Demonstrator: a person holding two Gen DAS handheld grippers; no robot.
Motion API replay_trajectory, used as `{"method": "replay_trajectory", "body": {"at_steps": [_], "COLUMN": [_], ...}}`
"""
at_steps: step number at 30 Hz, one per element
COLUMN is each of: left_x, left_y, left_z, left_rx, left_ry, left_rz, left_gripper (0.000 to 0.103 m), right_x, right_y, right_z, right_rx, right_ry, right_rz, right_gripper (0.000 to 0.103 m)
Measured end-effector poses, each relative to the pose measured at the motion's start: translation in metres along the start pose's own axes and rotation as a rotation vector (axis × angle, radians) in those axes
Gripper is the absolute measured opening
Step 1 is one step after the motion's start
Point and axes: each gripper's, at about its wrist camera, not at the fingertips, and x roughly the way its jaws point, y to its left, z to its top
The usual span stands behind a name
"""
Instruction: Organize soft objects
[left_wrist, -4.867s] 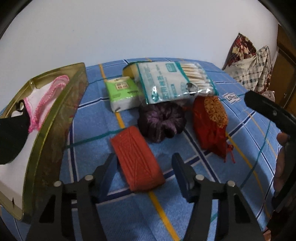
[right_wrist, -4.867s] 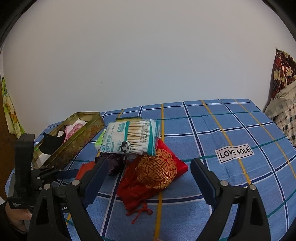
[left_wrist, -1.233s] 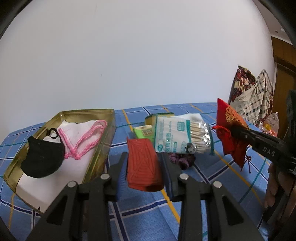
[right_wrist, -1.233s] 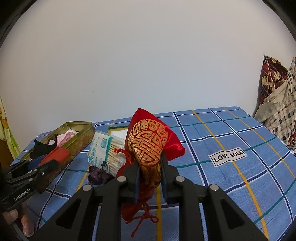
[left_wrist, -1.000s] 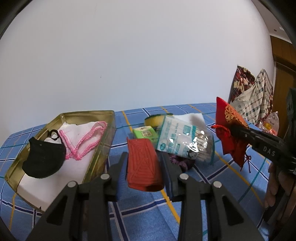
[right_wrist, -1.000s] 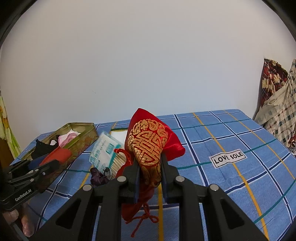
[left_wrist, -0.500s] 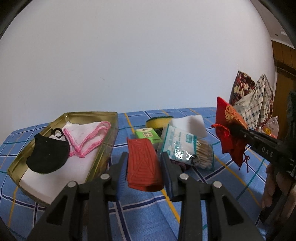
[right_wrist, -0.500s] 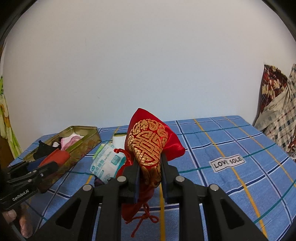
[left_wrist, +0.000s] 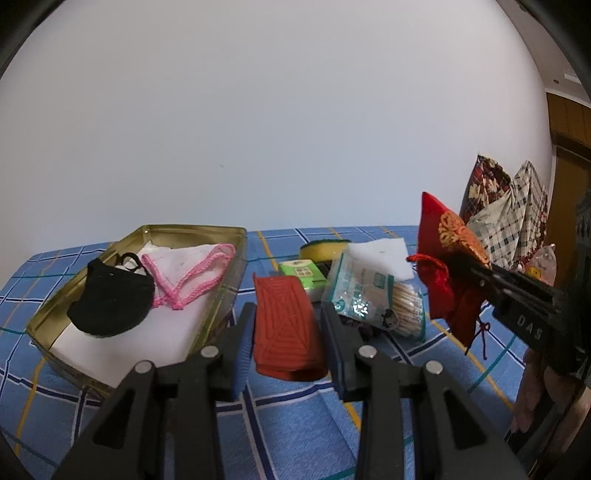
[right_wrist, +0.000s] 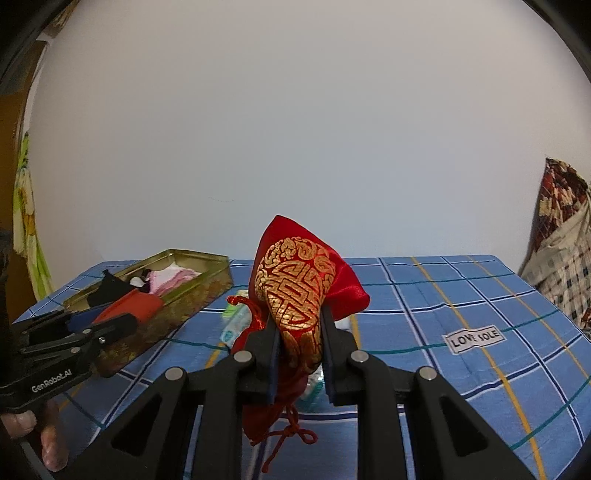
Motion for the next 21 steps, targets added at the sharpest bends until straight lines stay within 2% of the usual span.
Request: {"method": "replay_trajectory", "body": {"at_steps": [7,15,21], "left_x": [-0.013,-0.033,-0.038], "left_y": [0.01,0.041,0.073], "left_z": [0.005,0.022,0.038], "left_rx": [-0.019,-0.049,-0.036], "left_ry": [-0.02,-0.041,-0.042], "left_rz": [0.005,0.027,0.106], "left_gripper": [0.034,0.034,0.034], "right_x": [0.009,0.018,0.042], "right_y": [0.013,0.034,0.055], "right_z": [0.001,0.031,0.057], "right_rx": [-0.012,-0.013,-0.024], "right_ry": [0.034,0.051,0.078], "right_rz": [0.072,0.205,0.292], "right_gripper": [0.021,0.021,0.021]}}
